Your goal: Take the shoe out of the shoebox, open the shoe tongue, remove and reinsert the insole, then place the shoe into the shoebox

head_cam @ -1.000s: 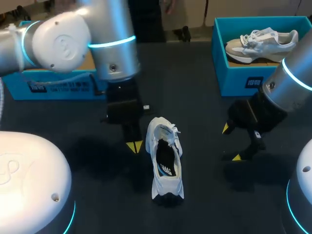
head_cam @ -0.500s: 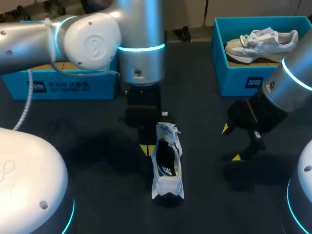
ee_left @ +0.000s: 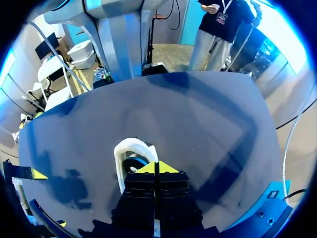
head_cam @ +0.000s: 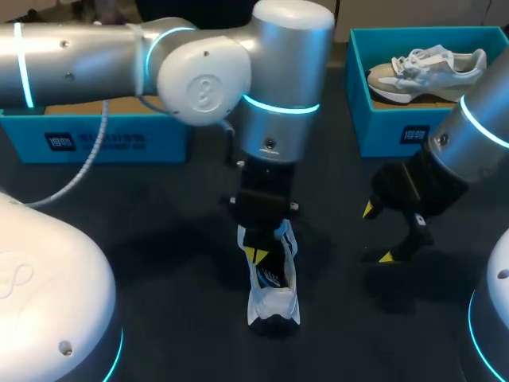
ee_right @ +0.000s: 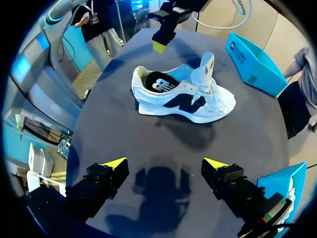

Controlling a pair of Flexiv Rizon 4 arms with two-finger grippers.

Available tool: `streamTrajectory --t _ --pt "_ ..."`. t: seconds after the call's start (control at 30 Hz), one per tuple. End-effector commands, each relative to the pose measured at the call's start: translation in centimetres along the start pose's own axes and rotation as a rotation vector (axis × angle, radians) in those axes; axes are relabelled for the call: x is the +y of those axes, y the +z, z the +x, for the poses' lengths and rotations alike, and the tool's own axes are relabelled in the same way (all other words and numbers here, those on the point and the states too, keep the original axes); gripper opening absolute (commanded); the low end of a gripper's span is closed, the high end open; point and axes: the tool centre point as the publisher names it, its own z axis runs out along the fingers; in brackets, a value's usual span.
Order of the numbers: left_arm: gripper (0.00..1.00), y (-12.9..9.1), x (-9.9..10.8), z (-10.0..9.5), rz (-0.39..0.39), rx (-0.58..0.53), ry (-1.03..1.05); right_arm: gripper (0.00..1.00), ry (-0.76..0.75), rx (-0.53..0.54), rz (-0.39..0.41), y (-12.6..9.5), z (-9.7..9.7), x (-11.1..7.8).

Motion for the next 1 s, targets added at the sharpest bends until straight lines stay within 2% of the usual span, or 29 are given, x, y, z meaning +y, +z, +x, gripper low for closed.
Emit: streamTrajectory --t 0.03,0.07,0.13,0.4,1.0 --pt "0.0 -0.3 0.1 -0.2 0.0 0.065 0.0 1.0 0.0 -0.001 0.002 0.1 0.0 0.0" --pt "0.0 0.1 0.3 -0.4 0.016 0.074 0.012 1.0 0.0 -0.001 0.002 0.1 0.0 0.0" --pt "0.0 0.8 0.7 -0.6 -0.005 0.08 0.018 1.0 0.0 -0.001 0.002 0.1 0.0 0.0" --pt "0.0 2.5 2.4 -1.0 -0.005 0.071 0.025 1.0 0.0 -0.001 0.002 0.1 0.0 0.0" --pt "0.0 5.7 4.1 -1.9 -0.039 0.128 -0.01 1.0 0.0 -0.001 0.002 0.1 0.0 0.0"
